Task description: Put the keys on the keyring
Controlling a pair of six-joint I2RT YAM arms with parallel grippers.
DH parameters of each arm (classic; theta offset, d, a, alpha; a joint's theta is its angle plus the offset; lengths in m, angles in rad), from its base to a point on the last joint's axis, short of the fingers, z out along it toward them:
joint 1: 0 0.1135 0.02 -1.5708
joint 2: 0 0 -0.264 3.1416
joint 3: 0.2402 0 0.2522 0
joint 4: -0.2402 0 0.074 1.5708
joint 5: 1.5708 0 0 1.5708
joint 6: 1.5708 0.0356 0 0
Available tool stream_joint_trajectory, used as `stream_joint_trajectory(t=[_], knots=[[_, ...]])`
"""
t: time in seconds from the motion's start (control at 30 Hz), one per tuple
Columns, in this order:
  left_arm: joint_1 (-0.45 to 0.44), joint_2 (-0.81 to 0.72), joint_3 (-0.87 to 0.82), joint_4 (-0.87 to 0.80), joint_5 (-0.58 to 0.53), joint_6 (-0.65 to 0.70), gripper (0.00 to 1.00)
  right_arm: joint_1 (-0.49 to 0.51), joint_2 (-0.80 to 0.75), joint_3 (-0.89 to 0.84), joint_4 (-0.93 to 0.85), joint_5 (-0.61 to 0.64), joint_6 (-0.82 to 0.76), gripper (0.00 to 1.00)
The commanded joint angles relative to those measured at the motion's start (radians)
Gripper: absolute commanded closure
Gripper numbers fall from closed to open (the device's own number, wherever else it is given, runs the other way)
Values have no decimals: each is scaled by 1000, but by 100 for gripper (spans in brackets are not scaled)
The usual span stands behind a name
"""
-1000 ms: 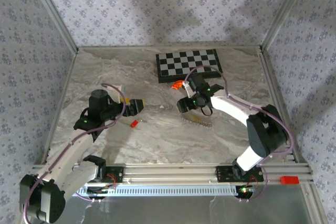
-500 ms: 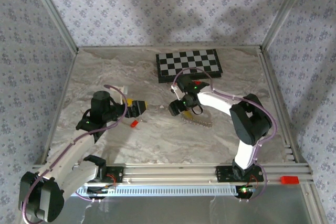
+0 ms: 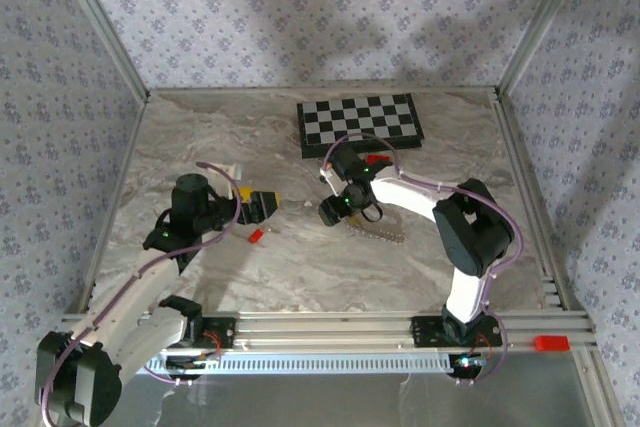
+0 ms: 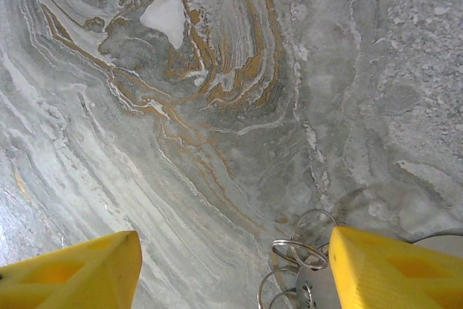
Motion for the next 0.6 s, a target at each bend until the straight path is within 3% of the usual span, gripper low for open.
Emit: stream_joint_trajectory(t=[0.0,0.57], knots=[[-6,-28,-3,32,-10,11,0,6,9,9,-37,-7,-6,30],[-6,-77,3,6,-27,30,0,12,22,2,-56,-31,-3,26]])
